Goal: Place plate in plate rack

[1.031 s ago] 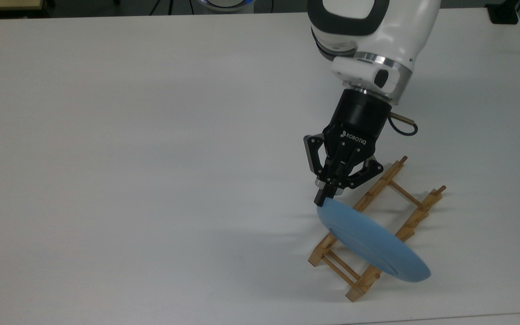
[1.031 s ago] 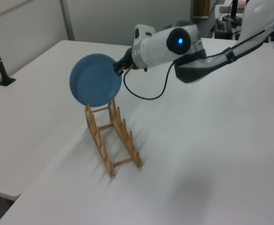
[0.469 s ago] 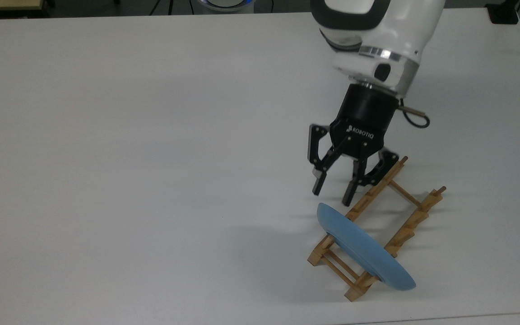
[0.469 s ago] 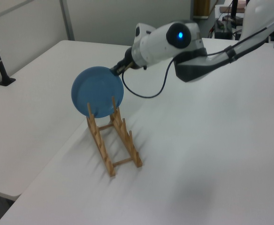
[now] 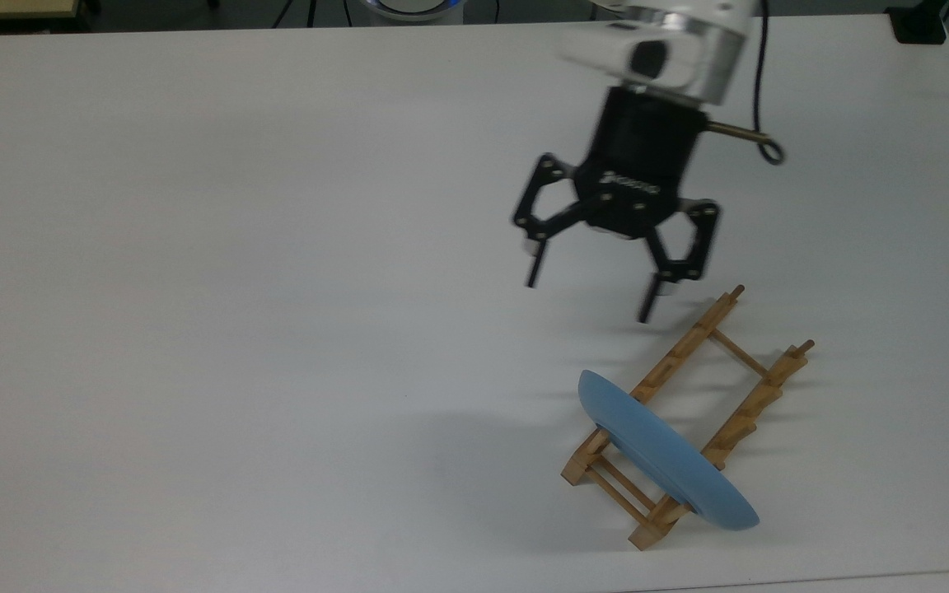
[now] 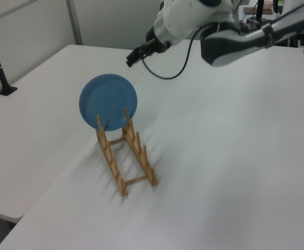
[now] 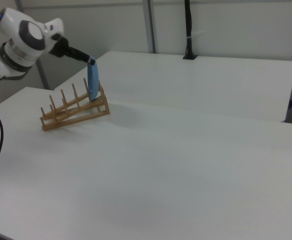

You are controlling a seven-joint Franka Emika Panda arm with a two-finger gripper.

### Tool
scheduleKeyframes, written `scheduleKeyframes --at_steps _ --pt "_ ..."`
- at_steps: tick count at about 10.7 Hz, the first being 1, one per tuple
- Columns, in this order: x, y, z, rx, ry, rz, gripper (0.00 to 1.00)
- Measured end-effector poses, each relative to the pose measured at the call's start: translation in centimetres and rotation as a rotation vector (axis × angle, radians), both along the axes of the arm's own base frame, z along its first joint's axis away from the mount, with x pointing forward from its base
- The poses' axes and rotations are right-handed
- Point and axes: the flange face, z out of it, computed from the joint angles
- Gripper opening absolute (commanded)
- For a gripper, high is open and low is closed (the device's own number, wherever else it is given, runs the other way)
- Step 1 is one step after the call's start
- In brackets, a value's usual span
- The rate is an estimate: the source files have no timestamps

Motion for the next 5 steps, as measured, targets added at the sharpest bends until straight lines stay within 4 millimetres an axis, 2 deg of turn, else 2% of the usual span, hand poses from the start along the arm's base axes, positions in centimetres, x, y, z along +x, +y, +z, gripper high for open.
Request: scheduleKeyframes --at_steps 1,3,5 --pt "0.1 -3.1 -0.5 0.016 0.116 0.015 1.0" --pt "-0.2 -10.6 -1.4 0.065 0.394 0.081 1.0" --pt "-1.8 -16.9 -0.7 0.091 0.601 0.187 1.0"
